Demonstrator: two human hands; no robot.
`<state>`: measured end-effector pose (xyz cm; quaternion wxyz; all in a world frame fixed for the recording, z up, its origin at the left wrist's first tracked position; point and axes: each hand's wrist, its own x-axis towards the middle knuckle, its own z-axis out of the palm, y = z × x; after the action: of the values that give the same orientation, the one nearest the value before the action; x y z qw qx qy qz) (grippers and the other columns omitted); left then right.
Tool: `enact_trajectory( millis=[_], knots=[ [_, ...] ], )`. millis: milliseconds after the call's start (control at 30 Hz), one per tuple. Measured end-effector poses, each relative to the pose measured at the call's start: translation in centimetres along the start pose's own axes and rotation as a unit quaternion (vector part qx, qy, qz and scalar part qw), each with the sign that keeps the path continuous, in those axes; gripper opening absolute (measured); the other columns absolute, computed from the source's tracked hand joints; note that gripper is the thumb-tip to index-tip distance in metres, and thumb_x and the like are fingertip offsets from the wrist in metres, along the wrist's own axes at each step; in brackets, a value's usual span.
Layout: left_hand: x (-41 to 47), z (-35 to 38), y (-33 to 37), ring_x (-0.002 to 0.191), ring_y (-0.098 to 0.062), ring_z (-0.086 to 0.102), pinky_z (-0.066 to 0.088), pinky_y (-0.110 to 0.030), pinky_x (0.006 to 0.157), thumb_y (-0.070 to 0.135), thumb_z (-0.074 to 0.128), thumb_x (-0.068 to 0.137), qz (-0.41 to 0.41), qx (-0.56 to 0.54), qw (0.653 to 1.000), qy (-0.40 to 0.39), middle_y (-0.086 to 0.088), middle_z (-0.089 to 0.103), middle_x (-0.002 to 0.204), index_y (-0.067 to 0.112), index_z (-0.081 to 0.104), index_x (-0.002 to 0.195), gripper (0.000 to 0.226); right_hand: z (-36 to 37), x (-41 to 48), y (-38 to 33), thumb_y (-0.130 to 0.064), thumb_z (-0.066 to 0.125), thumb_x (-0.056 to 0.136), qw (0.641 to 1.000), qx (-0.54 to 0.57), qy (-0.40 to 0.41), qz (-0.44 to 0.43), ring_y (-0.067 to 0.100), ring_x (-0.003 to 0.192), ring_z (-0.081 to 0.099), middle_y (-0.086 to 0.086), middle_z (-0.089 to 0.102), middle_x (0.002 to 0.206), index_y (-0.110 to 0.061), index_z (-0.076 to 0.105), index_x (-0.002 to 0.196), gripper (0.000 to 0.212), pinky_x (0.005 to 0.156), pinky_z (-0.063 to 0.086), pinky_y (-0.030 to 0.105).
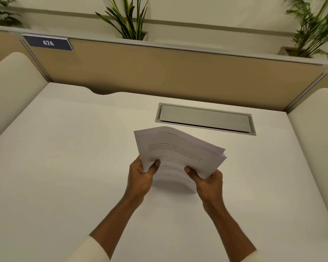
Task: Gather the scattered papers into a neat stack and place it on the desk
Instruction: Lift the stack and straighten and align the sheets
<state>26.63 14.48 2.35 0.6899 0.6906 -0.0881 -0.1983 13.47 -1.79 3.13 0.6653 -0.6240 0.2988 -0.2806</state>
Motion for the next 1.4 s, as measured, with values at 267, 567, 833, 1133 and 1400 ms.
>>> enact_trajectory(
  millis=[267,567,833,1133,1400],
  knots=[
    [0.2,0.5,0.6,0.117,-0.007,0.073,0.062,-0.017,0.091,0.029,0.092,0.082,0.043,-0.016,0.999,0.003,0.012,0.08,0.122,0.035,0.069,0.124,0.048,-2.1,1.0,-1.0,-0.035,0.098,0.065,0.999,-0.022,0.0,-0.037,0.01,0.1,0.078,-0.012,0.084,0.107,-0.037,0.081,0.11,0.048,0.08,0.065,0.021],
    [0.6,2.1,0.8,0.11,-0.002,0.076,0.064,-0.021,0.088,0.02,0.079,0.1,0.023,0.04,0.999,0.0,0.019,0.081,0.118,0.044,0.07,0.123,0.034,-1.3,1.6,-0.3,-0.012,0.092,0.086,1.0,-0.001,0.027,0.0,0.005,0.096,0.08,-0.02,0.084,0.1,-0.061,0.08,0.095,0.05,0.079,0.066,0.024],
    [0.9,1.6,-0.1,0.118,-0.01,0.073,0.062,-0.031,0.101,0.022,0.08,0.099,-0.005,0.022,1.0,-0.001,0.014,0.079,0.121,0.028,0.064,0.124,0.03,-2.6,1.2,-0.2,-0.013,0.098,0.077,1.0,-0.014,0.026,0.005,0.005,0.097,0.079,-0.017,0.085,0.101,-0.052,0.082,0.096,0.046,0.077,0.066,0.02],
    [0.4,2.4,0.8,0.11,0.011,0.069,0.055,-0.006,0.083,0.028,0.049,0.116,0.007,0.085,0.996,-0.021,0.032,0.072,0.12,0.046,0.054,0.127,0.021,-1.4,1.2,0.0,-0.01,0.092,0.084,0.998,0.019,0.057,0.023,0.006,0.096,0.079,-0.015,0.085,0.099,-0.05,0.084,0.093,0.042,0.075,0.064,0.02],
    [1.2,1.1,0.4,0.117,0.0,0.071,0.057,-0.015,0.091,0.029,0.076,0.101,0.0,0.043,0.998,-0.034,0.021,0.077,0.125,0.035,0.062,0.135,0.038,-1.9,1.6,0.4,-0.001,0.089,0.085,0.998,0.018,0.036,0.037,0.013,0.095,0.081,-0.006,0.087,0.103,-0.033,0.086,0.092,0.033,0.08,0.064,0.02]
  ],
)
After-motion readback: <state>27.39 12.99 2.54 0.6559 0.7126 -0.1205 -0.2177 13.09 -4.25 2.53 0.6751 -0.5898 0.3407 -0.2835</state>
